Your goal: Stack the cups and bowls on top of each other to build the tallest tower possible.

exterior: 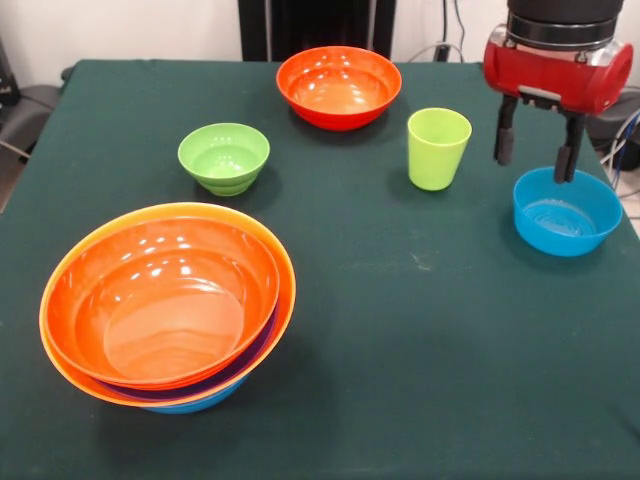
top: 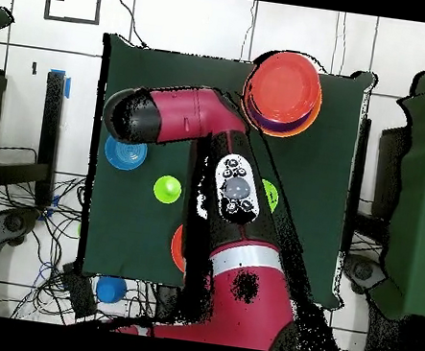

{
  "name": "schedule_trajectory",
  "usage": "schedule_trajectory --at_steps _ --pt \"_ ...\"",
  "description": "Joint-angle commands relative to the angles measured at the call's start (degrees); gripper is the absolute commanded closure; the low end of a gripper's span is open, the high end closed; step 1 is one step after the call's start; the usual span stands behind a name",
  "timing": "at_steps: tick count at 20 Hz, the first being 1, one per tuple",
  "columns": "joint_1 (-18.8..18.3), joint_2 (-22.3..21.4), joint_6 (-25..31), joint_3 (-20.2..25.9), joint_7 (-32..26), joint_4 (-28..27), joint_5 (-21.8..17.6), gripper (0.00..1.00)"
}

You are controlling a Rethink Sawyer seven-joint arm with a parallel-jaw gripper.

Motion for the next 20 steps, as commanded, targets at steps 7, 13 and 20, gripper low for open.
schedule_trajectory --at_steps 7,13,20 --pt "1.2 4.4 -2.8 2.8 -13.2 5.0 -10.4 0.0" --pt "1.3 6.1 -4.5 3.0 -11.8 5.4 -12.4 0.0" --pt "5.1 9.6 -7.5 0.1 -6.1 3.4 -15.6 0.0"
